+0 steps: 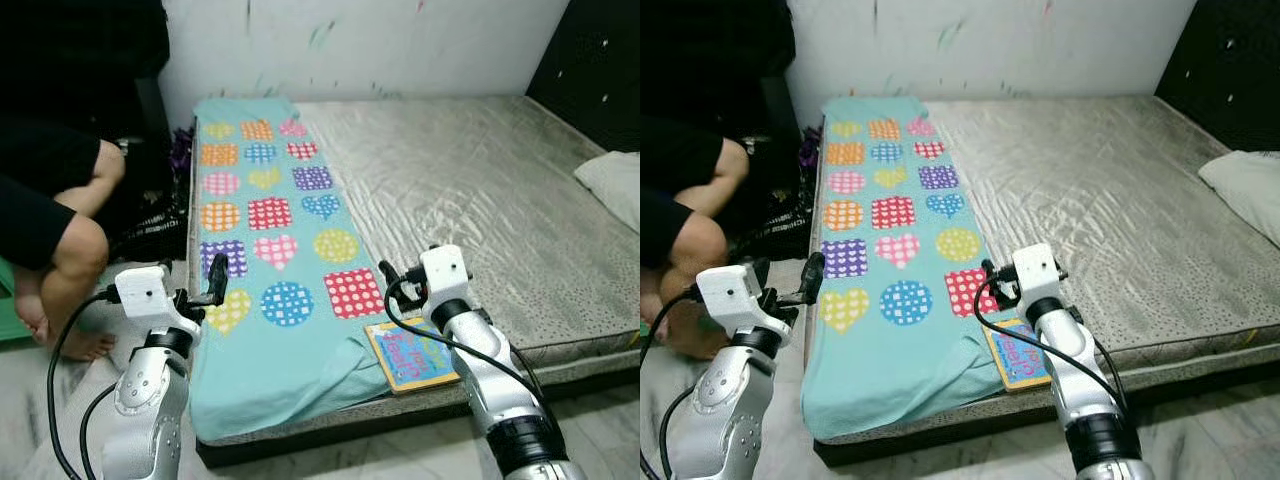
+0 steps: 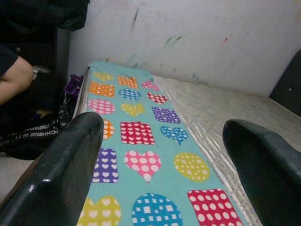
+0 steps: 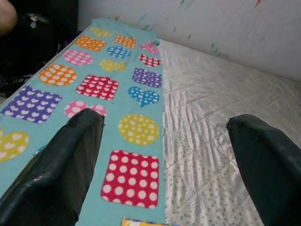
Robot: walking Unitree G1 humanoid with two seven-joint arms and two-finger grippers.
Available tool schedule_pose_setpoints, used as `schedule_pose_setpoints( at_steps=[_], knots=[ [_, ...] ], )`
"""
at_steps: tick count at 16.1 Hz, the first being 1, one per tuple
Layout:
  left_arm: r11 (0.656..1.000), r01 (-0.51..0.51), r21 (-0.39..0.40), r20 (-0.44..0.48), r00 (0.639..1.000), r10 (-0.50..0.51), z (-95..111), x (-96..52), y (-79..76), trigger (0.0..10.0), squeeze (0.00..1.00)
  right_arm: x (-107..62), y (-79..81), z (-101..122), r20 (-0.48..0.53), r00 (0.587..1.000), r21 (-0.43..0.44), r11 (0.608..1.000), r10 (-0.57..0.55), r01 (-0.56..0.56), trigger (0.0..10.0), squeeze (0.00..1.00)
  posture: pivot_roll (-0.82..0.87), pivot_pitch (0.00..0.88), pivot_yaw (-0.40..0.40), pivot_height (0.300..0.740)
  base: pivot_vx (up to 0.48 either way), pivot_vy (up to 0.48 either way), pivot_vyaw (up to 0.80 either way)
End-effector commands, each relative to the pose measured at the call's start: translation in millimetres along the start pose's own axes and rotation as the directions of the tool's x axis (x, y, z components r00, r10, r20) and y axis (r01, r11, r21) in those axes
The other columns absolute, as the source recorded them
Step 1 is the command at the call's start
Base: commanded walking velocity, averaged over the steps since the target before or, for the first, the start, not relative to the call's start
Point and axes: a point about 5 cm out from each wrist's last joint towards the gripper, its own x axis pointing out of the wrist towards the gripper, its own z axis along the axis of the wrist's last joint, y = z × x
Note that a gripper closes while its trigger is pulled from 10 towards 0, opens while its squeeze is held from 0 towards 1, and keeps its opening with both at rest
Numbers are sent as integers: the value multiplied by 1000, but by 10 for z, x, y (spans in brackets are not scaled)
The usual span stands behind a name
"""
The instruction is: Clean up the room
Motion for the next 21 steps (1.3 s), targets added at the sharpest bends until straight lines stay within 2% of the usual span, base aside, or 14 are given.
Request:
schedule_pose_setpoints(
  at_steps=[1, 14, 21],
  knots=[
    [1000, 2, -2, -10, 1000, -2, -13, 14, -11, 10000, 0, 17, -30, 49, 22, 1000, 10, 1000, -11, 11, 10000, 0, -52, 0, -43, 740, 0, 0, 0],
    [1000, 6, -10, -7, 1000, -6, 2, 24, -19, 10000, 0, 11, -26, 82, 26, 1000, 85, 996, 7, -9, 10000, 0, -53, 0, -41, 740, 0, 0, 0],
    [1000, -1, -19, -10, 1000, 1, 2, 28, -17, 10000, 0, 1, -35, 87, 28, 1000, 74, 997, 9, -11, 10000, 0, -54, 0, -43, 740, 0, 0, 0]
  ],
)
